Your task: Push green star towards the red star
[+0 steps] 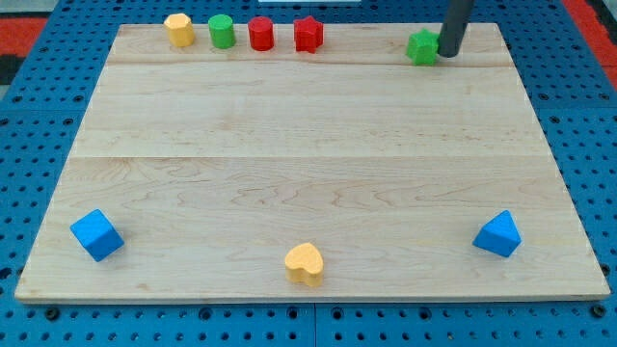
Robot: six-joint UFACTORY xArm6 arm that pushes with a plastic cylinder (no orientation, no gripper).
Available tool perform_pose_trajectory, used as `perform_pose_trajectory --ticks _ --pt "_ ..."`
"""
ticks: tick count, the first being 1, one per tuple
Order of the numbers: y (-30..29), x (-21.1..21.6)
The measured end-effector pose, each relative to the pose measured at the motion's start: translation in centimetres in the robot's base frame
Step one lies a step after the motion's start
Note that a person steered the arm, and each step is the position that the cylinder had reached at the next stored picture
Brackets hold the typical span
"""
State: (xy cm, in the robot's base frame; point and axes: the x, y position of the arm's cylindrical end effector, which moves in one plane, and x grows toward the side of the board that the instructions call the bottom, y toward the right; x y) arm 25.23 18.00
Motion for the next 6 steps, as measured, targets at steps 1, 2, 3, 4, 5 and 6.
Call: perform_pose_trajectory --ticks 1,2,3,4,5,6 --pt "-2.3 0.0" --pt "-4.2 0.0" --pt "-5.4 -1.7" --pt "-5.4 -1.8" --pt "-3.5 0.4" --pt "-6.4 0.4"
